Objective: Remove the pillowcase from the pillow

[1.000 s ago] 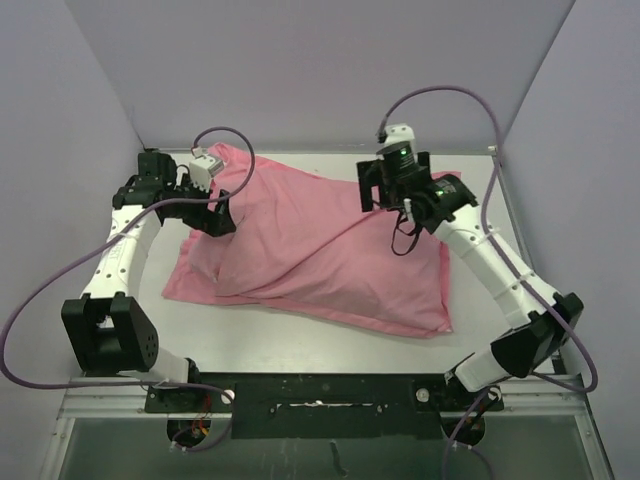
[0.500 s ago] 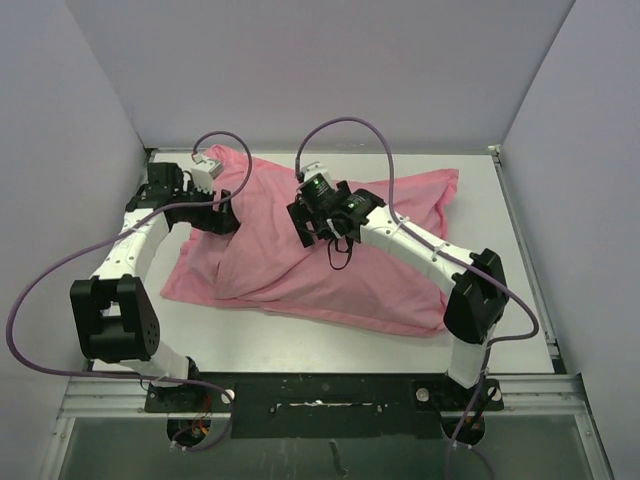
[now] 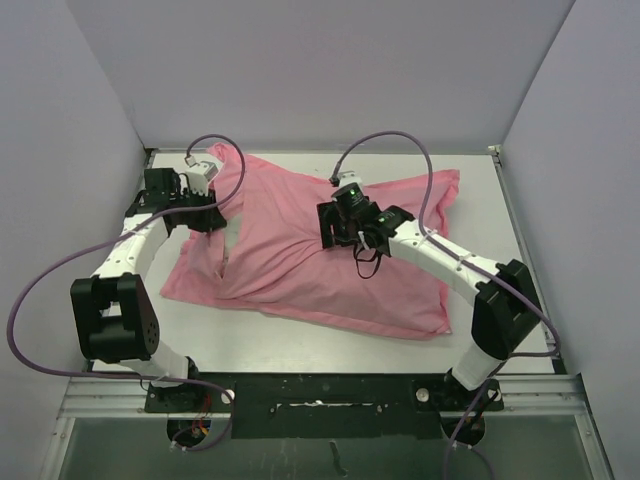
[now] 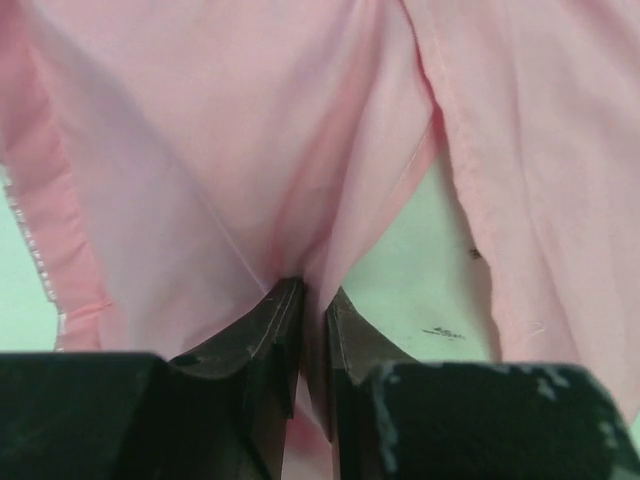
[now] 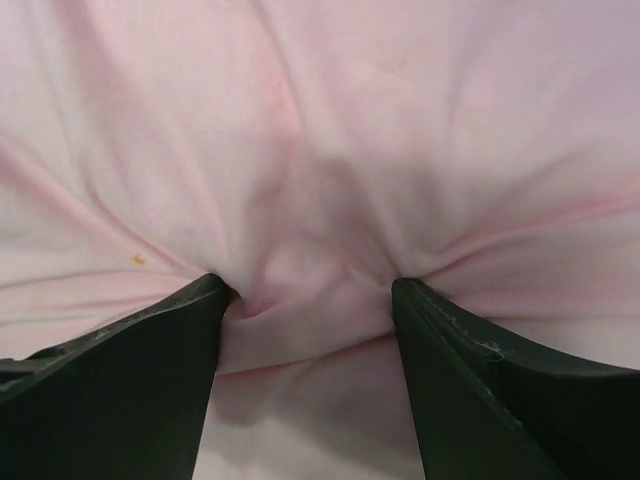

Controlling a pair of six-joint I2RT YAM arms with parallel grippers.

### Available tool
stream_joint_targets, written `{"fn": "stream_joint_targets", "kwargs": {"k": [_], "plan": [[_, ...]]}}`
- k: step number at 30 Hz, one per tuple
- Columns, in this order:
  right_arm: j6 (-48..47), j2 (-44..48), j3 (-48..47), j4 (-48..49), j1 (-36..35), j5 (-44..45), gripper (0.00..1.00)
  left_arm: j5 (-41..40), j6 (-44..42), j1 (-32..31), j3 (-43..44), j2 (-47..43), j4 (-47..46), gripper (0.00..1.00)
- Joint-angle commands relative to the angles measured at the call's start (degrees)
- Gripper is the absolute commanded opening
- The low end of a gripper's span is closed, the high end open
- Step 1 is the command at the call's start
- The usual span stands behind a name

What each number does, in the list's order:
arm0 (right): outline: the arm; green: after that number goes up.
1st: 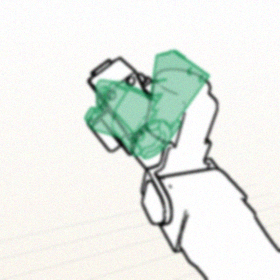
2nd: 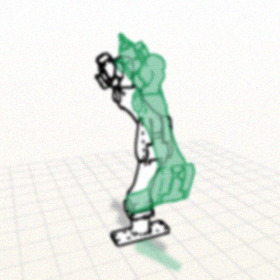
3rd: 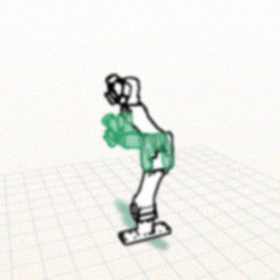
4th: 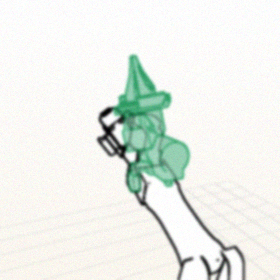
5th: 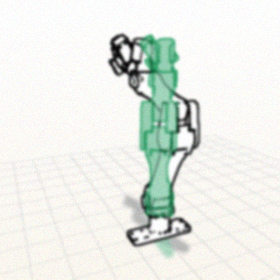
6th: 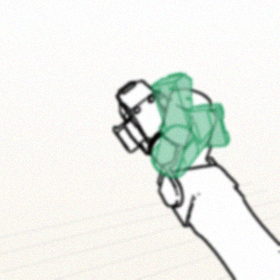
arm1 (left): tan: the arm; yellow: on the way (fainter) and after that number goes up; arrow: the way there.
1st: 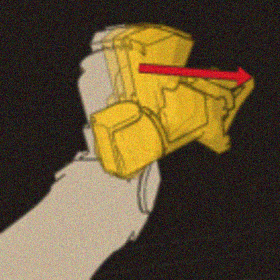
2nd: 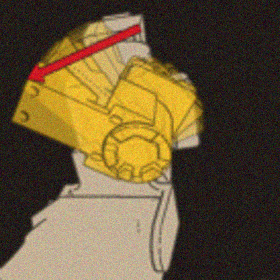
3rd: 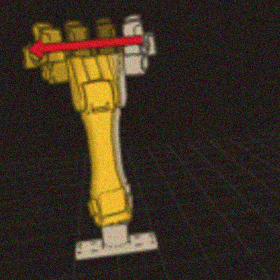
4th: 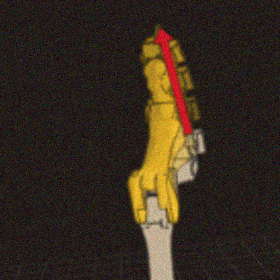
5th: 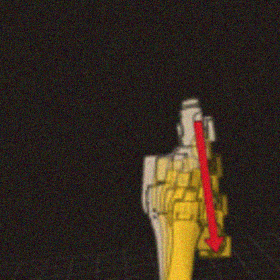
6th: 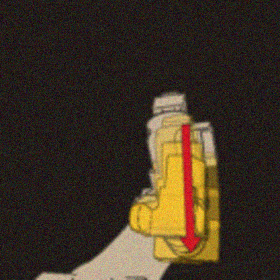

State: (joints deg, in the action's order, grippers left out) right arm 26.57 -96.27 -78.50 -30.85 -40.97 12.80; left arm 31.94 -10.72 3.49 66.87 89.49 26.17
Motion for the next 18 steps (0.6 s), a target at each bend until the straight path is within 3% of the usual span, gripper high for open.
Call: {"fn": "stream_joint_targets", "kwargs": {"k": [1, 9, 14, 18], "plan": [[2.2, 4.6, 5.0, -2.3, 2.4, 0.9, 0.66, -7.4, -2.1, 3.0, 0.0, -1.6, -5.5, 0.13], [2.1, 5.7, 7.0, -2.5, 2.5, 1.0, 0.64, -11.3, -1.0, 4.7, -0.9, -4.6, -9.1, 0.15], [1.6, 6.0, 5.5, -3.0, 1.7, 0.9, 0.7, -9.7, 0.1, 3.1, -0.1, -3.1, -7.0, 0.33], [0.4, 6.7, 3.3, -4.8, 1.6, -0.4, 0.77, -5.5, 2.2, 2.6, 0.7, -0.3, -3.6, 0.6]]}}
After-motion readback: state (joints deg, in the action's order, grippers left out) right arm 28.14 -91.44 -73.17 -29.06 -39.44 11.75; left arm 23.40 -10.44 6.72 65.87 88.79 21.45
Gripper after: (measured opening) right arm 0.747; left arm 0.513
